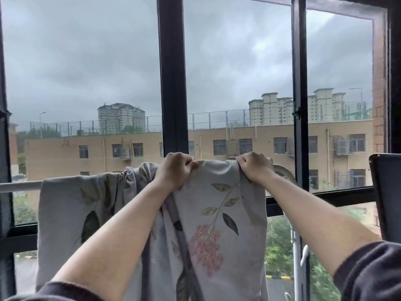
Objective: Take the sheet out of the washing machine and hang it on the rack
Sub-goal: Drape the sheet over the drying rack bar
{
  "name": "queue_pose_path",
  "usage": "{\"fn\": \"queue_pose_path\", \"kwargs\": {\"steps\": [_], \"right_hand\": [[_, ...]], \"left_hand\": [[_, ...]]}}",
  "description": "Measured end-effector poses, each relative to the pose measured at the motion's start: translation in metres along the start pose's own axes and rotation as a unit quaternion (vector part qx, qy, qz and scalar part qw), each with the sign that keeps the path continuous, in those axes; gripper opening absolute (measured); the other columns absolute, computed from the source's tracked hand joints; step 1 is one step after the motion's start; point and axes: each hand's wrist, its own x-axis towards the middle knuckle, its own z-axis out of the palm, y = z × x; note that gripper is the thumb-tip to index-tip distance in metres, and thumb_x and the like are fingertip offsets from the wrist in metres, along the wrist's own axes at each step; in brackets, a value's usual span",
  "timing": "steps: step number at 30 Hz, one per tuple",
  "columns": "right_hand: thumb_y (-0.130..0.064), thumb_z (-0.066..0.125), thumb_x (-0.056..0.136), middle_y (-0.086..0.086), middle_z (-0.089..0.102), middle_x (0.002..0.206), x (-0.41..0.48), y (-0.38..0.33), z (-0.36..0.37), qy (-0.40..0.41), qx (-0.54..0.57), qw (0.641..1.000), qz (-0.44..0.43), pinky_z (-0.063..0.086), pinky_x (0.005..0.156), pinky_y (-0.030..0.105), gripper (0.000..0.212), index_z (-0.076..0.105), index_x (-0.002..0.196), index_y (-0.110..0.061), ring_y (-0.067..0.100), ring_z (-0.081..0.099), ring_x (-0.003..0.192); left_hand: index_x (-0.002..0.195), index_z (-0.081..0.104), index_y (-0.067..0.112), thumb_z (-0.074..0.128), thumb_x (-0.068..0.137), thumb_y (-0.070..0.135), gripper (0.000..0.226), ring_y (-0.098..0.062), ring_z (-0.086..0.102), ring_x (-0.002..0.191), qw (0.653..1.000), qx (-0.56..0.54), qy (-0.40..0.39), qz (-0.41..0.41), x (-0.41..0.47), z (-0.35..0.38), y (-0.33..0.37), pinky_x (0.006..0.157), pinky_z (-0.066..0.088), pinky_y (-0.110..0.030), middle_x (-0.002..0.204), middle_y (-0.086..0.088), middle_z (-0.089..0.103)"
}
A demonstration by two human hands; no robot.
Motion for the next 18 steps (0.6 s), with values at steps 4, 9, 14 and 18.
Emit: {"fn": "queue_pose_path", "kwargs": {"steps": [4,9,14,18], "right_hand": [[-0.029,0.037,0.098,0.018,0.067,0.106,0.002,-0.019,-0.006,0.065,0.086,0.994,0.027,0.039,0.083,0.036,0.038,0.069,0.096,-0.008,0.035,0.058,0.102],[-0.028,0.039,0.096,0.023,0.067,0.097,0.024,-0.071,-0.009,0.116,0.183,0.976,0.015,0.033,0.066,0.030,0.041,0.067,0.084,-0.001,0.035,0.060,0.088],[-0.028,0.046,0.098,0.010,0.046,0.058,0.027,-0.108,0.000,0.040,0.335,0.938,-0.080,0.030,0.058,0.031,0.043,0.049,0.059,-0.009,0.020,0.041,0.063],[-0.041,0.033,0.101,0.008,0.057,0.080,0.016,-0.099,0.013,-0.176,0.326,0.926,-0.069,0.041,0.079,0.034,0.048,0.052,0.065,-0.016,0.021,0.055,0.080]], "left_hand": [[0.057,0.062,0.005,0.058,0.090,0.017,0.035,-0.023,0.053,0.062,0.985,-0.096,0.106,-0.098,0.002,-0.016,-0.003,0.056,0.032,-0.028,0.056,-0.008,0.060],[0.064,0.054,0.008,0.050,0.095,0.019,0.033,-0.028,0.052,0.071,0.945,-0.162,0.175,-0.224,0.002,-0.035,-0.016,0.060,0.028,-0.028,0.070,-0.014,0.060],[0.104,0.060,-0.007,0.035,0.100,0.018,0.035,-0.038,0.055,0.105,0.874,-0.193,0.313,-0.317,0.002,-0.057,-0.042,0.076,0.036,-0.033,0.108,-0.027,0.061],[0.100,0.059,0.000,0.036,0.097,0.022,0.032,-0.041,0.060,0.091,0.955,0.096,0.205,-0.192,-0.011,-0.060,-0.050,0.067,0.037,-0.036,0.096,-0.027,0.064]]}}
